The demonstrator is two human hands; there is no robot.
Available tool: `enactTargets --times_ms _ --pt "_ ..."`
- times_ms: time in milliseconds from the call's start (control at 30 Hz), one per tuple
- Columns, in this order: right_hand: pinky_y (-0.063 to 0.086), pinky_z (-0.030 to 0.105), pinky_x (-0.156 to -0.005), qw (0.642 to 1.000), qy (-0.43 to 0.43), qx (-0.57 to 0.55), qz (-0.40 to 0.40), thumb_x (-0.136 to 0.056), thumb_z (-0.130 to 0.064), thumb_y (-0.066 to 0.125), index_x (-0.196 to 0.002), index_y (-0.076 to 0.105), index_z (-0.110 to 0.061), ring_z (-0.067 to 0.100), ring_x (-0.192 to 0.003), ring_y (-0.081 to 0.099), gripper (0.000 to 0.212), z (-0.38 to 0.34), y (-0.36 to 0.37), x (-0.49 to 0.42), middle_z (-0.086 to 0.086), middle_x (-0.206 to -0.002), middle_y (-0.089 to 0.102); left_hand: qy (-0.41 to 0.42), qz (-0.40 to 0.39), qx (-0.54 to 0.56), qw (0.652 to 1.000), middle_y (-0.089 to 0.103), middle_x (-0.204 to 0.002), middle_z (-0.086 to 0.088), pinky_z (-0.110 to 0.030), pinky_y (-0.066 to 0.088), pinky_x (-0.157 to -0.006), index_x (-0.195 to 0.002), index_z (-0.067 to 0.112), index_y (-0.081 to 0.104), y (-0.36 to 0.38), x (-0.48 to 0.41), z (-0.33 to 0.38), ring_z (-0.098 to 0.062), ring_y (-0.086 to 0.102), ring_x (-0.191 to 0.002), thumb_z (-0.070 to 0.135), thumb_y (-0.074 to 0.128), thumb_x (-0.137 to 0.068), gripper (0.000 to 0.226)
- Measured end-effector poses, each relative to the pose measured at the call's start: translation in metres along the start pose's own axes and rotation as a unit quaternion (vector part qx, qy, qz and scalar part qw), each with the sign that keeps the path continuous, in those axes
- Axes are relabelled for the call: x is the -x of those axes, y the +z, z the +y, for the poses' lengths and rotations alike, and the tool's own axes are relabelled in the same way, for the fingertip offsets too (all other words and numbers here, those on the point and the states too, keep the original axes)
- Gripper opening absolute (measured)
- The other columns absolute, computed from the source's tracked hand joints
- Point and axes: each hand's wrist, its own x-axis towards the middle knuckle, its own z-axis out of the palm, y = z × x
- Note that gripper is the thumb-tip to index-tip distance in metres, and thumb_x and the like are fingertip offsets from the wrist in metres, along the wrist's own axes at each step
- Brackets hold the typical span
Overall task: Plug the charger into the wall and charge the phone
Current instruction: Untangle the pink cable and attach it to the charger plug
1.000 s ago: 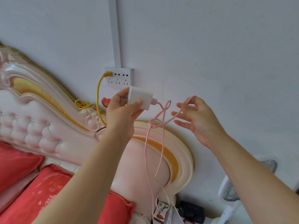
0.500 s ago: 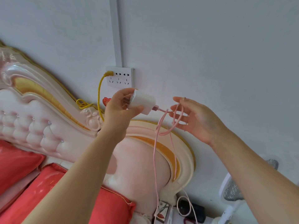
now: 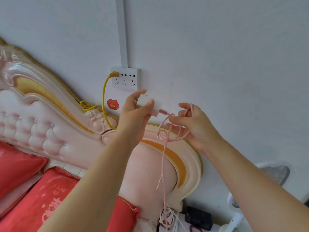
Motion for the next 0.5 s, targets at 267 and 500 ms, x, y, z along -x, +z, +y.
enactTargets --times_ms 267,500 --pt "0.058 0.043 -0.072 0.999 0.009 0.037 -0.013 -0.078 0.013 0.056 -0.102 0.055 -0.014 0.030 -0.091 0.067 0.036 -0.008 -0.001 0.003 0.007 -0.085 0.054 0.020 0.044 0.095 0.994 0.047 -0.106 -0.005 -0.024 0.056 -0.076 -0.126 0.022 0.037 0.003 -0.004 -0.002 -0.008 0.068 -0.078 -0.010 0.062 -0.075 0.065" --pt "0.056 0.034 -0.064 0.988 0.096 0.121 0.032 -0.087 -0.001 0.053 -0.098 0.058 -0.014 0.018 -0.070 0.070 0.018 -0.017 -0.033 -0.001 0.003 -0.070 0.069 0.049 0.022 0.112 0.992 0.046 -0.113 -0.007 -0.024 0.056 -0.074 -0.128 0.014 0.039 -0.010 -0.006 0.010 -0.017 0.058 -0.097 -0.018 0.049 -0.079 0.059"
